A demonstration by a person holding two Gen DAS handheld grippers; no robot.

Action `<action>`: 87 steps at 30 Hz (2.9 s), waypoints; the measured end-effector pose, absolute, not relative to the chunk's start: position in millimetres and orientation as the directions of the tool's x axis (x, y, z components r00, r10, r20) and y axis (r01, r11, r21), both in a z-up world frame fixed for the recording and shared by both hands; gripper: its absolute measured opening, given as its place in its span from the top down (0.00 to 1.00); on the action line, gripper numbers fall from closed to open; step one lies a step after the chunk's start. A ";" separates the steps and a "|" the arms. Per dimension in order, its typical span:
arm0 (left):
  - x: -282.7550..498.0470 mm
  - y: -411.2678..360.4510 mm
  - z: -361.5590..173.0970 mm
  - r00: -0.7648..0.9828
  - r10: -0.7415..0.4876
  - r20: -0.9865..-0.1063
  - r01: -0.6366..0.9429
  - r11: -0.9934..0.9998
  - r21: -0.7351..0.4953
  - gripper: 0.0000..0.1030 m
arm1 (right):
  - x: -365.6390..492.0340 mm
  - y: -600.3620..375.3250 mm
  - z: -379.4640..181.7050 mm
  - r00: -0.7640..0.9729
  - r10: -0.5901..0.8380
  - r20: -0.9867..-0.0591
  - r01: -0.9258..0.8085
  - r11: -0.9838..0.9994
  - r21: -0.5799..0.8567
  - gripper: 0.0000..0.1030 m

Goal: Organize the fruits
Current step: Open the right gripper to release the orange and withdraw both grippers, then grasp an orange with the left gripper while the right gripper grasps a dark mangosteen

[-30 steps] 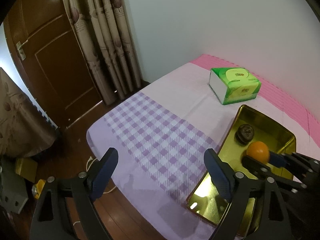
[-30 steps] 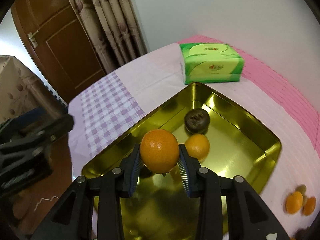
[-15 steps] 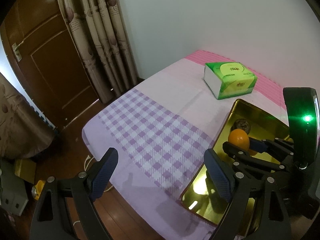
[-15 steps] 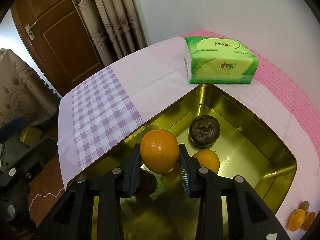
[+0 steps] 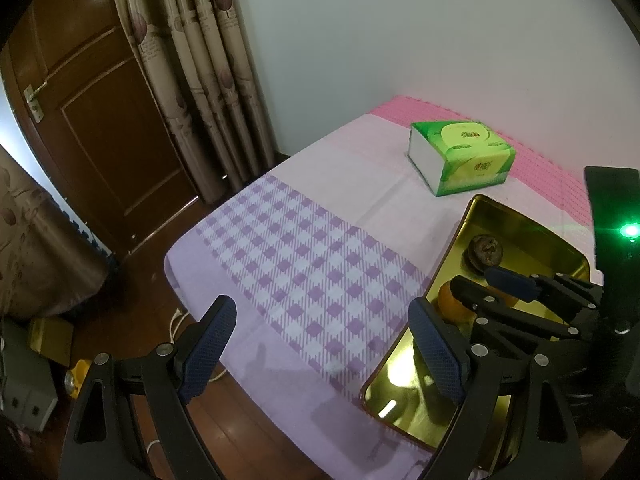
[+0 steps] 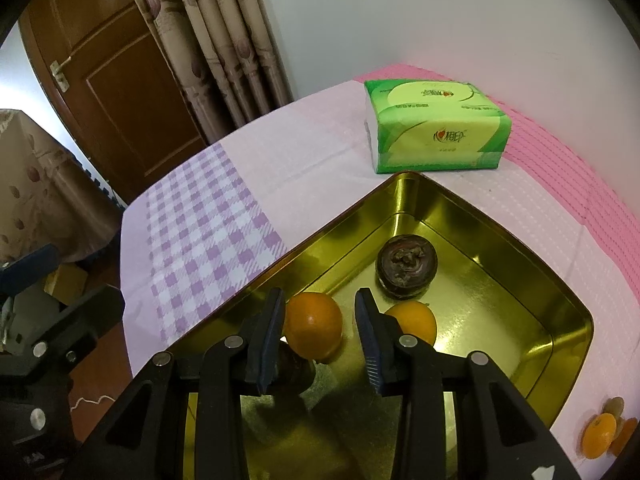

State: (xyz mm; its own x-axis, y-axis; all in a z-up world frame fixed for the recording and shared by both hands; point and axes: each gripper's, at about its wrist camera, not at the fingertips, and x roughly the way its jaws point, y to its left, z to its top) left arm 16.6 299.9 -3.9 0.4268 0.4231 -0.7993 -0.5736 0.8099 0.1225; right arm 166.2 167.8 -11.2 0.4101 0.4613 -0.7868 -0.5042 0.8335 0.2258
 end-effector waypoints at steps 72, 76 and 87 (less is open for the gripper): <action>82.6 -56.3 -47.7 0.446 -0.253 -0.859 0.596 0.799 0.074 0.13 | -73.9 -278.0 -69.3 0.645 -0.068 -0.761 0.317 0.930 0.186 0.33; 102.1 -64.7 -67.5 0.395 -0.265 -0.880 0.616 0.787 0.039 0.13 | -73.2 -277.4 -69.5 0.648 -0.053 -0.760 0.307 0.931 0.196 0.29; 111.5 -51.9 -89.2 0.301 -0.349 -0.888 0.577 0.808 -0.121 0.61 | -72.3 -279.3 -69.1 0.649 -0.032 -0.760 0.288 0.935 0.207 0.21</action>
